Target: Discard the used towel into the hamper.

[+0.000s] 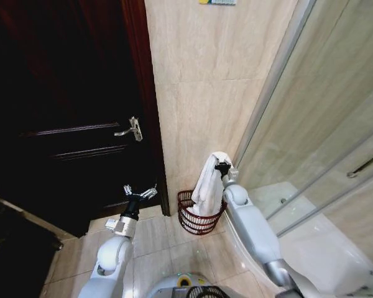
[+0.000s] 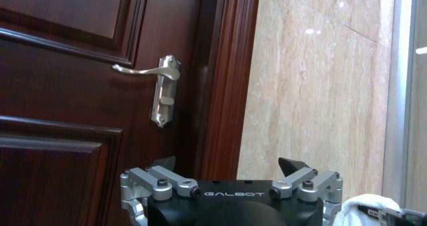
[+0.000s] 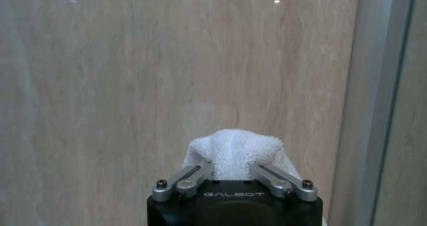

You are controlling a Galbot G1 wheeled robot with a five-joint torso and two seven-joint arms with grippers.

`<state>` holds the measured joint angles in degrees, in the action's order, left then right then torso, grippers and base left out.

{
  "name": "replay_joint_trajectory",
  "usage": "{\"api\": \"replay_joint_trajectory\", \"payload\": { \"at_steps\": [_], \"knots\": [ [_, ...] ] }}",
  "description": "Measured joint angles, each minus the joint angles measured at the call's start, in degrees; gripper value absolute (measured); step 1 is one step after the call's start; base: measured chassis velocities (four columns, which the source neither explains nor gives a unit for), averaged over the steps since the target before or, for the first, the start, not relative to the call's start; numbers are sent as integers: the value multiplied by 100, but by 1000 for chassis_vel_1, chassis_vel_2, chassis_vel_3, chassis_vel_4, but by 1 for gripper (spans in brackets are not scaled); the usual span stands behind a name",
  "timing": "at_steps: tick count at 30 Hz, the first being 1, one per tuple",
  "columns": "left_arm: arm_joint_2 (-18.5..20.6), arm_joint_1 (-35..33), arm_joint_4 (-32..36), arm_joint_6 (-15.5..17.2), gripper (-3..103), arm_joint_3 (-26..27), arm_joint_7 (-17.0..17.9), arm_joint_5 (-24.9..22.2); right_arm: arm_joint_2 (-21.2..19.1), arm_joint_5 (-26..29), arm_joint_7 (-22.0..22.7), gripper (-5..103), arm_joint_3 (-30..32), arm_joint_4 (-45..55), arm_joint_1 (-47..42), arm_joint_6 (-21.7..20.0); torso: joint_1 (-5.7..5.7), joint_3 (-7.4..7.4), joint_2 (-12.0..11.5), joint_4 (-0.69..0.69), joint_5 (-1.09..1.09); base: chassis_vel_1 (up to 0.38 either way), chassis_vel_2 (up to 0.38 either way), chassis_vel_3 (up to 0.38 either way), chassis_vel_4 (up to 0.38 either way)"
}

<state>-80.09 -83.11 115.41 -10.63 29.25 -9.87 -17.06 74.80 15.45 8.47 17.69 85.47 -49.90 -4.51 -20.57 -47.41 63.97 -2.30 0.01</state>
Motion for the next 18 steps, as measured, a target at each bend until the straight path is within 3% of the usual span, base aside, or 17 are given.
{"api": "replay_joint_trajectory", "payload": {
  "at_steps": [18],
  "knots": [
    [17, -20, -58, -103, 100, 47, -43, -105, 232, -49, -70, 7, -39, -295, 249, 16, 242, 271, -512, 1, -2, 0, 0, 0, 0]
  ]
}}
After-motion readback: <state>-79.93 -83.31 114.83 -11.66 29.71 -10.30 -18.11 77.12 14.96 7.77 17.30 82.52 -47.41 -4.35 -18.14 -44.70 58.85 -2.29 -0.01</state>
